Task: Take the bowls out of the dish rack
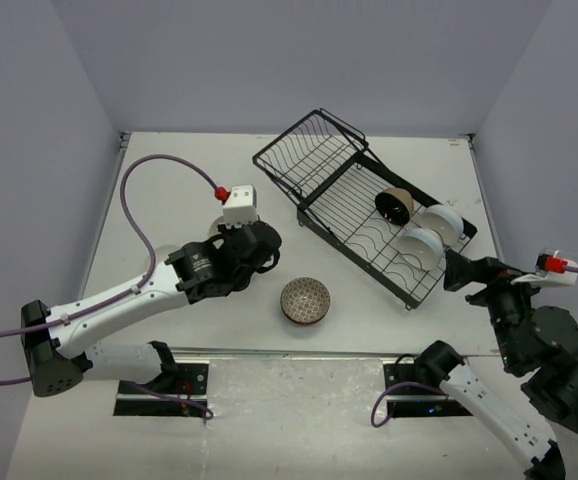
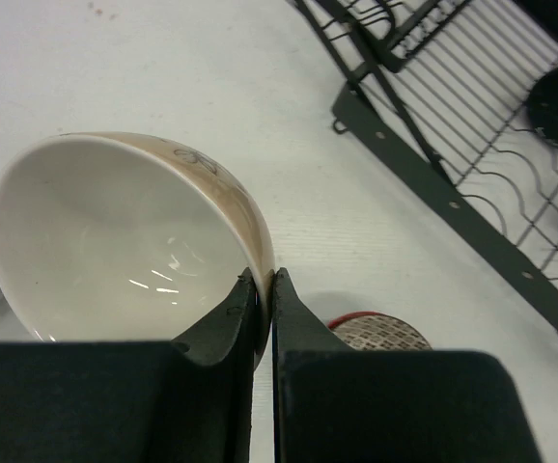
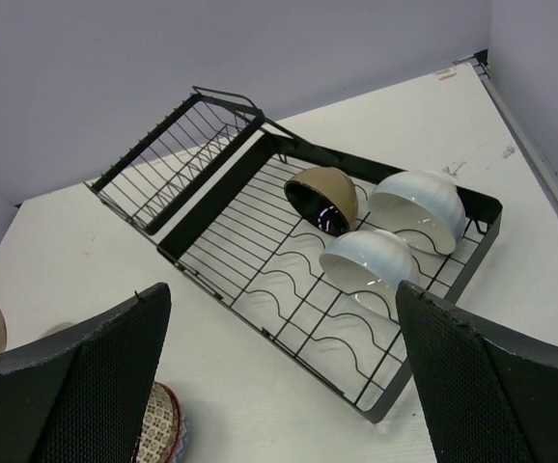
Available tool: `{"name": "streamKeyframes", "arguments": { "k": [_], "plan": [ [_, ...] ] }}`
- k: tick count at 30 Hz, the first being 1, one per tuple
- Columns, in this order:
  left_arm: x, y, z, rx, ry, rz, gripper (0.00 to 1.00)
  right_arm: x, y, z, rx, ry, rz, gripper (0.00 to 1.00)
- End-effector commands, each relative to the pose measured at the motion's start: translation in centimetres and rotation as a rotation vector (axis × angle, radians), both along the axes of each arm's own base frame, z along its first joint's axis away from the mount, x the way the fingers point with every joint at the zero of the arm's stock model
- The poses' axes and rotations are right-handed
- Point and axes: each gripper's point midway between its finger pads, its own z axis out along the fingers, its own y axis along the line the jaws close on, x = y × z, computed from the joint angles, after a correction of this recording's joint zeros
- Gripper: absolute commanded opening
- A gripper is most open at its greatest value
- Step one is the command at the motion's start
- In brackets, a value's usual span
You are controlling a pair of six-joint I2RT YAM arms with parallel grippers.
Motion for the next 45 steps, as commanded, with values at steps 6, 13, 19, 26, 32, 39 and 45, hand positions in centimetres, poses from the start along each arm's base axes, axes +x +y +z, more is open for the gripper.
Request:
{"name": "streamKeyframes", "arguments": {
  "k": [6,13,19,26,32,39,45],
  "plan": [
    [3.5,4.6,-2.8,0.086,0.053,0.131,0.0,1.4,1.9,-0.1,0.005,0.004,0.044,0.99],
    [4.9,3.4,-6.7,0.151,0.14,0.092,0.0,1.4,1.9,-0.3,-0.001,0.006,0.043,0.99],
    [5.2,2.2,-8.8,0.212,0.212,0.032,0.0,1.4,1.9,-0.6,-0.004,0.01,0.043,0.99],
    [5.0,2.4,-10.2,0.302,0.286,0.011,0.0,1.5,1.9,-0.9,-0.008,0.011,0.043,0.99],
    [4.6,2.3,-11.3,0.367,0.345,-0.024,0.0,1.5,2.1,-1.0,-0.005,0.005,0.049,0.99],
    [4.7,2.2,-11.7,0.417,0.384,-0.036,0.0,1.5,2.1,-1.0,-0.009,0.005,0.053,0.99],
    [4.4,3.0,-12.1,0.471,0.41,-0.029,0.0,1.6,2.3,-1.0,-0.008,0.001,0.062,0.99]
  ]
}}
